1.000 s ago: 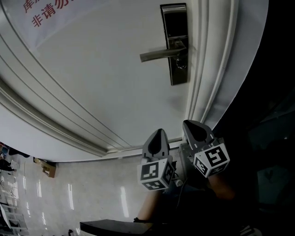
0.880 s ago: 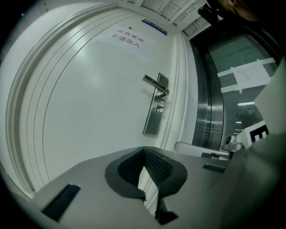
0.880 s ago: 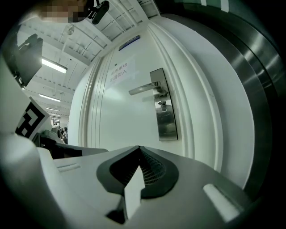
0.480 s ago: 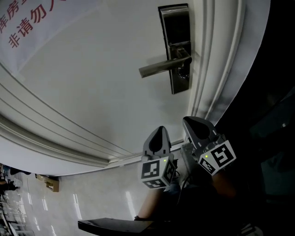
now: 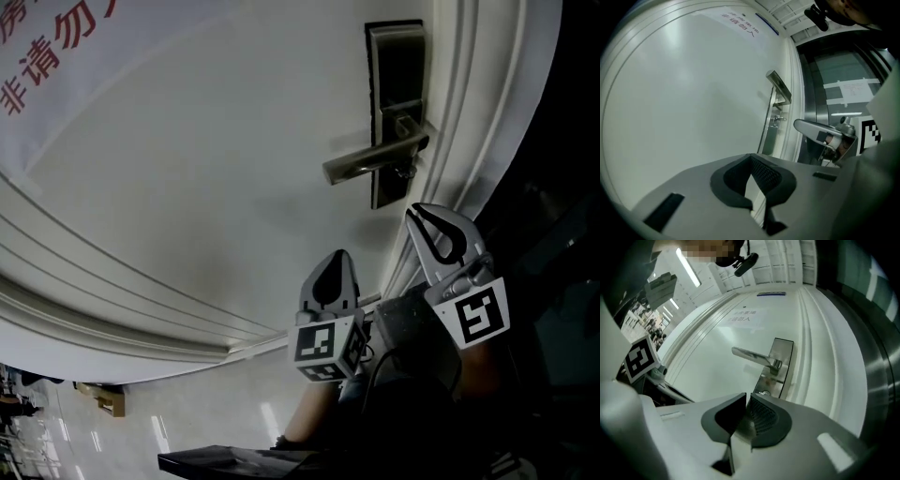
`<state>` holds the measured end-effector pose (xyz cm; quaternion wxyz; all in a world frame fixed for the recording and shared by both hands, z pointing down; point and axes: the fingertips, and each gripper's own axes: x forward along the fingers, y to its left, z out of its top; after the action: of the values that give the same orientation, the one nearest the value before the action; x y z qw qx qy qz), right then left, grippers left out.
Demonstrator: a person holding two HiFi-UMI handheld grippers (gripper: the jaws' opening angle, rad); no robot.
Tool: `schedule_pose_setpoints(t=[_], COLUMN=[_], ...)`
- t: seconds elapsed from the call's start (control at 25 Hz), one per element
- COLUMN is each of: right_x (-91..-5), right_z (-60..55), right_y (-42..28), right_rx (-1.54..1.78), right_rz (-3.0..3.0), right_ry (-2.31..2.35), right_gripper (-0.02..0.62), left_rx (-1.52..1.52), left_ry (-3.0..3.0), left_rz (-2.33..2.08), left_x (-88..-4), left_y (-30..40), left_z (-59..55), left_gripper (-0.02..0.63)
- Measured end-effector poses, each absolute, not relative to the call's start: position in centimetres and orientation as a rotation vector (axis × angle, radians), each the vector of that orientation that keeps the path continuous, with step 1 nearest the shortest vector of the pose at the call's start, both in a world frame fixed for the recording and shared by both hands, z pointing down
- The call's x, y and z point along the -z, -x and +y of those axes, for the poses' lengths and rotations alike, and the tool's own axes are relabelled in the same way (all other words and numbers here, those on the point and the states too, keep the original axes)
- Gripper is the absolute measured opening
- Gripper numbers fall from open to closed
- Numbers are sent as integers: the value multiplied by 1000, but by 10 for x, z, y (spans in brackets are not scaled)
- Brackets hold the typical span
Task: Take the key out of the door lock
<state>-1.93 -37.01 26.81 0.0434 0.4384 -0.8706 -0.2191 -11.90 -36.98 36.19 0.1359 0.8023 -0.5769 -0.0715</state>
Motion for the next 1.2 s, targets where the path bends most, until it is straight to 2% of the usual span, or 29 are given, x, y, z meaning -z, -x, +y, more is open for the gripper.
schedule_pose_setpoints(t=[0.2,0.64,1.2], right_x=[-251,-255,-256], right_z=[-383,-412,-428], right_y=[18,13,29], right_rx=[942,1186,1324], right_rz=[-2416,-2059,-1894], right_ry=[-1314,-1183,-1126], right_gripper=[14,64,61], left_rx=[214,202,242], left_ry=[-2321,-2361,-2364], left_rz=[-1654,-1610,-1635], left_x=[-353,-352,-350], left_y=[119,103,102], left_z=[-377,-377,-388], left_gripper=[0,0,0])
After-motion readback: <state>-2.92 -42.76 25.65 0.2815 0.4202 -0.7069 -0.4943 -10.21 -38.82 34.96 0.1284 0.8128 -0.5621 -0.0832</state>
